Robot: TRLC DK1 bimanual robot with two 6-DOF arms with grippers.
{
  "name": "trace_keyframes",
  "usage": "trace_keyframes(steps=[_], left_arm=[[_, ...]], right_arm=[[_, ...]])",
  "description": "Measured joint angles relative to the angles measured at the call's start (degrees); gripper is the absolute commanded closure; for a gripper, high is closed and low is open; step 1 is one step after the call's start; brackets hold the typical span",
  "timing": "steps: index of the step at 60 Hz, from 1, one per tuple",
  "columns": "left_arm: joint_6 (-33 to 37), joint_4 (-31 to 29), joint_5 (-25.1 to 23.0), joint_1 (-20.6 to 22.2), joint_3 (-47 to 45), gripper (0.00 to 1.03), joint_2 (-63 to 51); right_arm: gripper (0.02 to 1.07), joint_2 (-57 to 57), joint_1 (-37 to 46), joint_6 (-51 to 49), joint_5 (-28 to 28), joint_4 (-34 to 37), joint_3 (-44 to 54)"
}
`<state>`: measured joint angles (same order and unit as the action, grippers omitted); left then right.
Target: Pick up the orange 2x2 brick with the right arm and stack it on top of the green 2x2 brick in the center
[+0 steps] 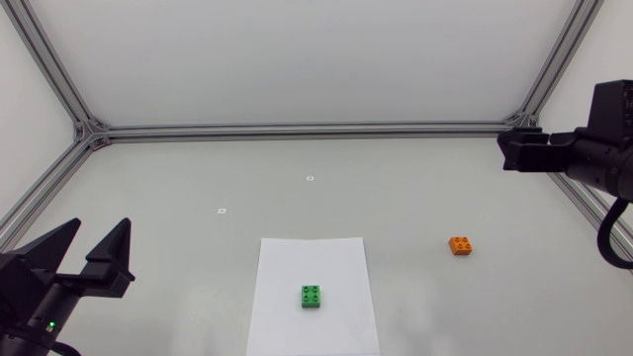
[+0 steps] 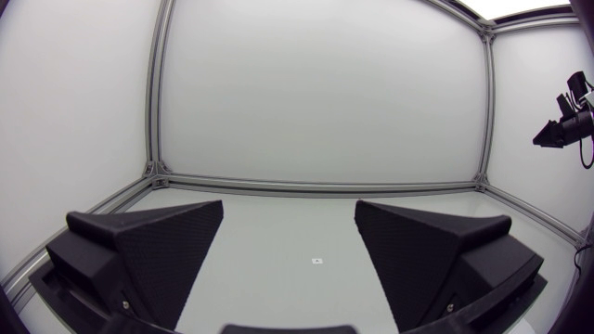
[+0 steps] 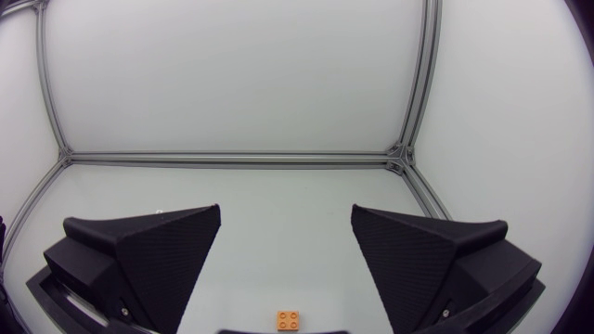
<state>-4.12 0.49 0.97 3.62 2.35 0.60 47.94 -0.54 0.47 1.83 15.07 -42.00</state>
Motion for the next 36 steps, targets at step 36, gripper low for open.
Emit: trace_keyframes(steps=[36], left_arm=[[0.0,0.0,0.0,0.0,0.0,0.04,0.0]], right_arm=[[0.06,26.64,2.91,-0.94,0.02,28.46,-23.63]])
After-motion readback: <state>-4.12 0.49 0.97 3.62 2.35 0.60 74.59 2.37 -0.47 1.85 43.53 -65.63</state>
